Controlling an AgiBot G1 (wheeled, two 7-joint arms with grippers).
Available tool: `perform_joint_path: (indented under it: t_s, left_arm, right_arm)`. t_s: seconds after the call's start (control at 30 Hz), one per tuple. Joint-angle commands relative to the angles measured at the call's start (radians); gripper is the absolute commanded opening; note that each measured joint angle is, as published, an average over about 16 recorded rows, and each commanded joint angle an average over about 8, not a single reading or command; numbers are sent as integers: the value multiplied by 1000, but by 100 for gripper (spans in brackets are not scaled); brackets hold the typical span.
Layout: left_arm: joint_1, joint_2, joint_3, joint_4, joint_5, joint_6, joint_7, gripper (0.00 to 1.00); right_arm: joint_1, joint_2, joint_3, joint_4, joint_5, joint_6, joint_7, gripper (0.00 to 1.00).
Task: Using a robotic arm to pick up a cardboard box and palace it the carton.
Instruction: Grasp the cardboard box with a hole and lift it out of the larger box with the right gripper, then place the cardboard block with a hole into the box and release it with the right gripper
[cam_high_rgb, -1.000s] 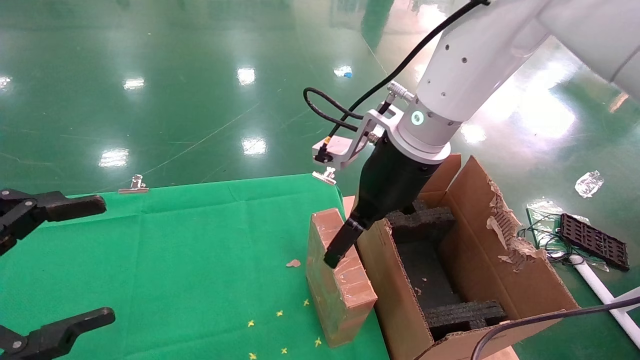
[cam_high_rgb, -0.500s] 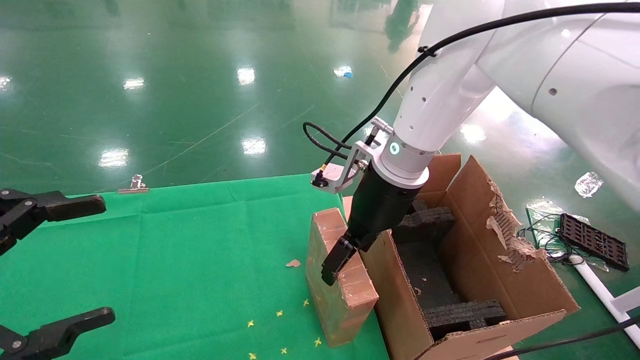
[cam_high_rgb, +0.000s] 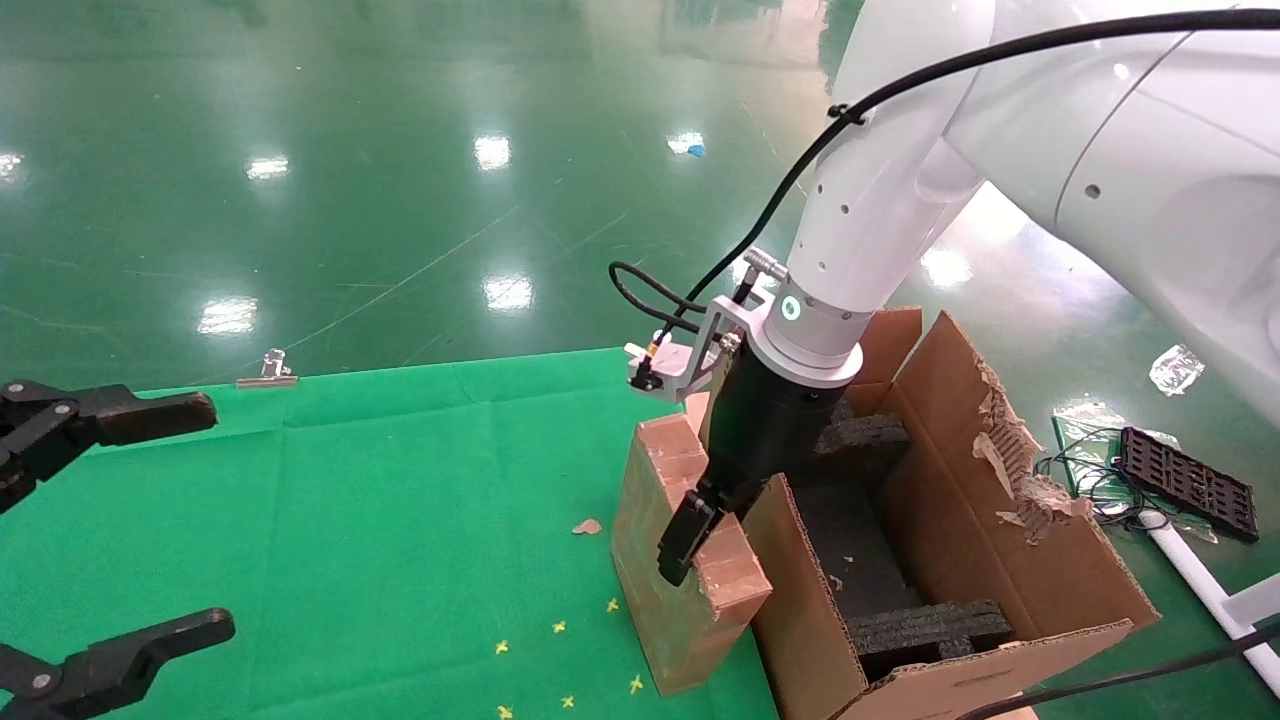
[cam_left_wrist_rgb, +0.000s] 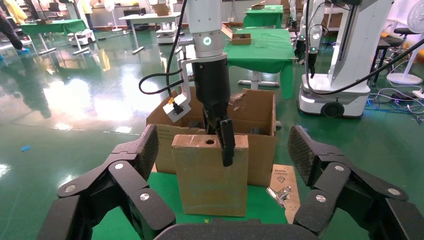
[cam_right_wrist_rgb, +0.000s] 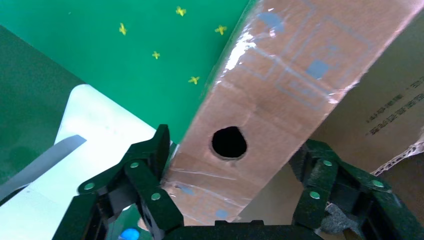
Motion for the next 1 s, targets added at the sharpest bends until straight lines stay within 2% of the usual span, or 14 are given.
perform_joint_path:
  t_s: [0.03, 0.37, 0.6, 0.77, 1.0]
  left_arm:
    - [0, 0, 0, 0, 0, 0, 0, 0]
    - [0, 0, 1, 0, -1, 0, 0, 0]
    - [0, -1, 1, 0, -1, -1, 1, 0]
    - [0, -1, 2, 0, -1, -1, 1, 0]
    - [0, -1, 2, 0, -1, -1, 1, 0]
  right_arm:
    - [0, -1, -9, 3, 4, 0, 4, 0]
    - [4, 6, -42, 6, 16, 7, -5, 0]
    - [44, 41, -26, 3, 51, 13, -73, 0]
    - [135, 102, 21, -41, 94, 24, -168, 0]
    - [309, 219, 81, -180, 115, 51, -308, 0]
